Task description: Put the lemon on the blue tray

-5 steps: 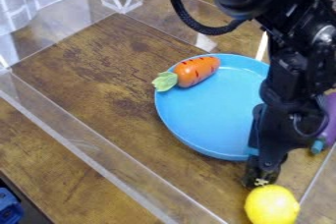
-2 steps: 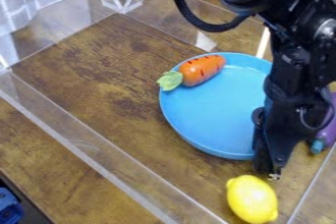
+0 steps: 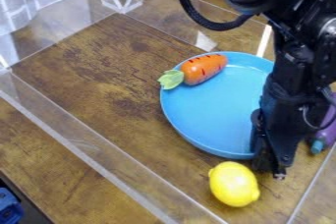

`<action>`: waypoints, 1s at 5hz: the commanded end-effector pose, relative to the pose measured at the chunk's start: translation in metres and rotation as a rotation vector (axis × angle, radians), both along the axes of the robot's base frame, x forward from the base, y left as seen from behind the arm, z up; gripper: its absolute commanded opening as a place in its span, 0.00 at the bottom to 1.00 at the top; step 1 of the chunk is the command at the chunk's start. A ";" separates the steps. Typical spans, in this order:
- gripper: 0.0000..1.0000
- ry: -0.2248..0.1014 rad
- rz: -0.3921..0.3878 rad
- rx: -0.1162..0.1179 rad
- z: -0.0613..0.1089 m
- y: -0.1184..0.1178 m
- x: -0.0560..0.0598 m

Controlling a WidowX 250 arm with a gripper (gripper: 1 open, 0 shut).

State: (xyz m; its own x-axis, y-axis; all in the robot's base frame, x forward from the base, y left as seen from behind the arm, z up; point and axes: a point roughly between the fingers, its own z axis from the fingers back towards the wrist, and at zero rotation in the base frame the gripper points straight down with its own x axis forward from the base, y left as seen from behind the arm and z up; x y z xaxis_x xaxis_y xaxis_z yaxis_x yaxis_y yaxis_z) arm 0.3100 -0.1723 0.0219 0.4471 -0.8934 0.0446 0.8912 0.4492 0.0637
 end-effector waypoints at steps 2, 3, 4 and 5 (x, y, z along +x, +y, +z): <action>0.00 -0.018 -0.017 -0.012 0.028 0.001 -0.002; 0.00 -0.015 -0.070 -0.016 0.035 0.007 -0.003; 0.00 -0.015 -0.036 -0.023 0.037 0.011 -0.011; 0.00 -0.011 -0.006 -0.023 0.037 0.014 -0.018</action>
